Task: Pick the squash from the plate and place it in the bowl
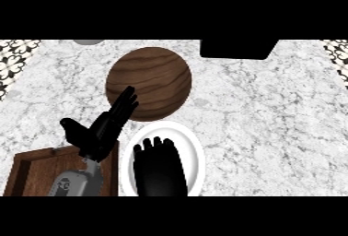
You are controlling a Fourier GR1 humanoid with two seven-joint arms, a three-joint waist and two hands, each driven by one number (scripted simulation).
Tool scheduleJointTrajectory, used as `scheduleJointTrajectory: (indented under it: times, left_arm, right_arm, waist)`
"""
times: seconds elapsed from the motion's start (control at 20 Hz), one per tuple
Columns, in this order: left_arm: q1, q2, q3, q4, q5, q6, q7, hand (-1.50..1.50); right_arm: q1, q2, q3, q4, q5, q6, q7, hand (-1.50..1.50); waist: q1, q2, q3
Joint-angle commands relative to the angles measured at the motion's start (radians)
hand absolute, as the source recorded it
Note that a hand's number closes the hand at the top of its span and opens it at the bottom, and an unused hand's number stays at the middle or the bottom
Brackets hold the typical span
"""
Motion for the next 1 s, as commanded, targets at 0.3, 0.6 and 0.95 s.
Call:
scheduleJointTrajectory:
  times: [0.3,0.6,0.95]
  left_arm:
    - [0.020,0.010,0.005,-0.023,0.004,-0.005,0.019,0.00]
    - [0.009,0.040,0.051,-0.013,0.045,-0.044,0.011,0.00]
    - [0.055,0.015,0.022,-0.044,0.028,-0.032,-0.001,0.00]
  right_arm:
    - [-0.358,0.007,-0.070,-0.082,-0.123,0.020,0.293,1.50]
    - [-0.501,0.007,-0.172,-0.008,-0.179,-0.010,0.282,1.50]
    - [-0.524,0.007,-0.289,0.235,-0.163,-0.139,0.125,1.50]
  waist:
    - [-0.012,-0.004,-0.001]
    - [-0.021,-0.001,-0.001]
    - [-0.023,0.004,0.000]
